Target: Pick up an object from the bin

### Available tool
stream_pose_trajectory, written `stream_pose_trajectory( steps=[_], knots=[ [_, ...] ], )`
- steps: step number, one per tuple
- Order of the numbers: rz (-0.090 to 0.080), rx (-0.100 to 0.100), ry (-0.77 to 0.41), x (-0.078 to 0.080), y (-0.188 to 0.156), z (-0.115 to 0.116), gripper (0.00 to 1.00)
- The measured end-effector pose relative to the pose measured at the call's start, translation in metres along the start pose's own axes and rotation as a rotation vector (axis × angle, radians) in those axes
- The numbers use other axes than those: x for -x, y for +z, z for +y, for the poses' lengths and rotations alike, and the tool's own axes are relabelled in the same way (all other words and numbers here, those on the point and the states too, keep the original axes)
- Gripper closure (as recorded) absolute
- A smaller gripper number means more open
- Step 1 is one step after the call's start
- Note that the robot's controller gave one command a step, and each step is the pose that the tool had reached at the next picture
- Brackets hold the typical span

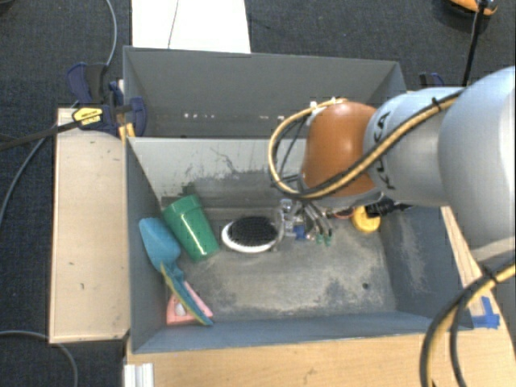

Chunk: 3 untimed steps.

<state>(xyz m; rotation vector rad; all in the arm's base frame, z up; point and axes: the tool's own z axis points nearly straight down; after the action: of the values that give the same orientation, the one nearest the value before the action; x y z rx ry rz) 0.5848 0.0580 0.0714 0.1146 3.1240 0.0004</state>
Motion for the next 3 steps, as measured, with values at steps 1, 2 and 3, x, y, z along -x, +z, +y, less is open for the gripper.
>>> stream_pose_trajectory(
  steps=[1, 2, 3],
  knots=[
    [0.0, 0.0, 0.002, 0.0, 0.0, 0.0, 1.0],
    [0.011, -0.002, 0.01, 0.001, -0.038, -0.002, 1.0],
    [0.002, -0.001, 0.013, 0.006, -0.096, -0.003, 1.0]
  ],
)
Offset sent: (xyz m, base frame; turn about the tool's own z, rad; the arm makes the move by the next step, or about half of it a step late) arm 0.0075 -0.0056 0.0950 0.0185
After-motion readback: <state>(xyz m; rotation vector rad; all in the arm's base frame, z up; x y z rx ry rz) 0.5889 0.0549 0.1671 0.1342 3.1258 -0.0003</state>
